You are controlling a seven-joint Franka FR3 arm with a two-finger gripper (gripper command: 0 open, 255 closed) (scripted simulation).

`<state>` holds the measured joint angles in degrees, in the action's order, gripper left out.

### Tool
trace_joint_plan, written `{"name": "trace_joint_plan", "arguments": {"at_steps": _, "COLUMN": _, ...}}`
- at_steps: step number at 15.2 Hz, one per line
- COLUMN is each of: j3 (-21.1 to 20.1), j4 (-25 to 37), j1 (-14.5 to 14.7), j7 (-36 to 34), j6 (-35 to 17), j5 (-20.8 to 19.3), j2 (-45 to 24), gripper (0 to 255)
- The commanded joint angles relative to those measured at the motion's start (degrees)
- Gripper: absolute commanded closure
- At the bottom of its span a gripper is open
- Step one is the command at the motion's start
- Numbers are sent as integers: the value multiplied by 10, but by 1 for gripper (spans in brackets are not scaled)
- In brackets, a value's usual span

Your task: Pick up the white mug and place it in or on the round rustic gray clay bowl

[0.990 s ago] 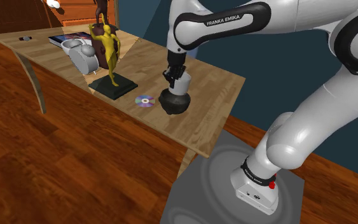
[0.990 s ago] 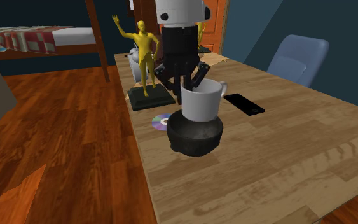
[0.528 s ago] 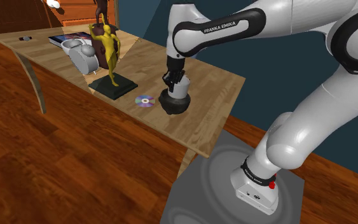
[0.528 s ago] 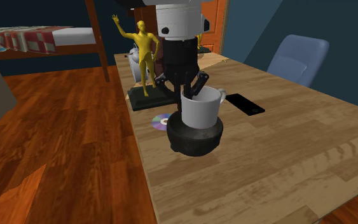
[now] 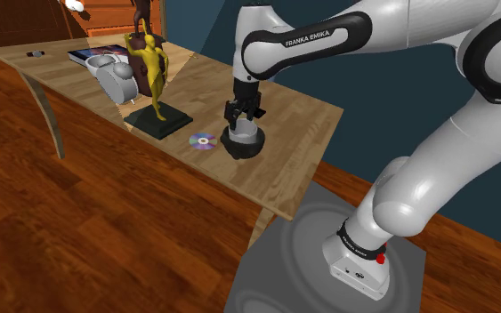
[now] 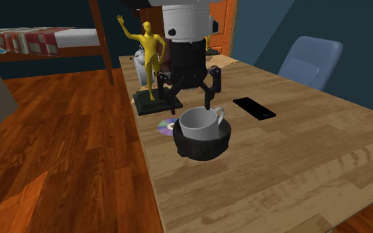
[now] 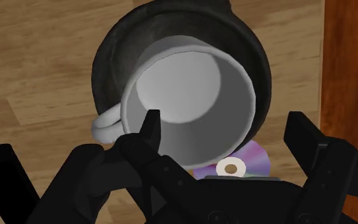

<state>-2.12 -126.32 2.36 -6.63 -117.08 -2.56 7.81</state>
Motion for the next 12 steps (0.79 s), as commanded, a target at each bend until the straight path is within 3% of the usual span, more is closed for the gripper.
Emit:
{"name": "trace_joint_plan", "arguments": {"at_steps": 1, "j3": 0, "j4": 0, "j1": 0, "j7": 0, "j6": 0, "j5": 0, "j2": 0, "gripper": 0}}
{"name": "trace_joint_plan", "arguments": {"at_steps": 6, "j3": -1, "j4": 56, "j1": 1, "j7": 1, "j6": 73, "j5": 2, "j2": 17, "gripper": 0}}
{"name": "trace_joint_plan", "arguments": {"at_steps": 12, "j3": -1, "j4": 56, "j1": 1, "j7": 1, "j6": 73, "j5": 2, "j2": 17, "gripper": 0}}
